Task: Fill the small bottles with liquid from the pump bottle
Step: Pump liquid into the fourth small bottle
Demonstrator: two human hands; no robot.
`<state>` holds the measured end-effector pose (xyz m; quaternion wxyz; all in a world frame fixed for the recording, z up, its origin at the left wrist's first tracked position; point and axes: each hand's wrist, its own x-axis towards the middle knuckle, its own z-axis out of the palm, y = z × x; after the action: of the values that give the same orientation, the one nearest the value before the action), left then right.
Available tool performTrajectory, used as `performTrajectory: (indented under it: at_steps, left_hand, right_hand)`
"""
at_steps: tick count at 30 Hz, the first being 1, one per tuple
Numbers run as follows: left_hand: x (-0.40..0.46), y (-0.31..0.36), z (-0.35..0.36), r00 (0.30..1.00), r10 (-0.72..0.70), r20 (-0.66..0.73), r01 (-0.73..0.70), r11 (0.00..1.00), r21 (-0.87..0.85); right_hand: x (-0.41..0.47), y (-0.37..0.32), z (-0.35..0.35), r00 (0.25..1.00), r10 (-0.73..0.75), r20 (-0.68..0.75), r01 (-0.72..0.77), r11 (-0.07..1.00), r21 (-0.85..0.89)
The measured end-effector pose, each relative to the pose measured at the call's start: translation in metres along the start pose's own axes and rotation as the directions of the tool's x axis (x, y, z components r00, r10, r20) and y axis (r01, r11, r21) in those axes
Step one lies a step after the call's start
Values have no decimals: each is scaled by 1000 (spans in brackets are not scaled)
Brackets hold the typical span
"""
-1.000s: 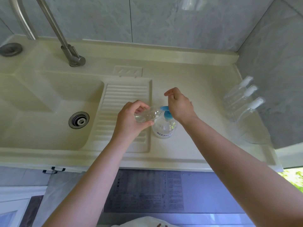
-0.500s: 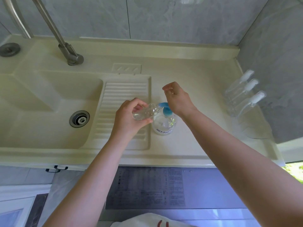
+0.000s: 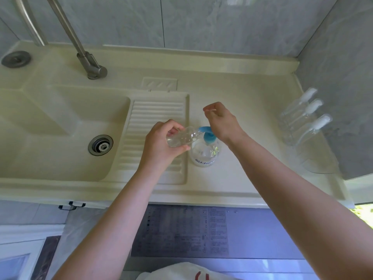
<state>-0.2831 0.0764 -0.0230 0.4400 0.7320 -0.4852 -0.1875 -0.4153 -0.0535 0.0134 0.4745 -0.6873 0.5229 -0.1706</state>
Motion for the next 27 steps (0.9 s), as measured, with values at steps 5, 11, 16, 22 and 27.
performTrajectory:
  at_steps: [5,11,16,22,27]
  left_hand:
    - [-1,-1,3,1000,-7,3,7,999,-33]
    - [0,-4,4,1000,-14,16,14,1000,-11]
    - [1,-2,4,1000,-24,6,24,999,-36]
    - [-1,-3,5,1000,-19,16,20,999,-47]
    - [-1,-3,5,1000,-18,17,19,1000,-17]
  right_hand:
    - [3,8,6,999,39,16,-37,994,-99]
    - [1,9,13,999,12,-49,-21,982,-187]
    - [3,2,1,997,78,1,-78,997,18]
    - [3,8,7,998,58,-6,-58,988,-143]
    - [1,13,16,991,72,-113,-85,990,-112]
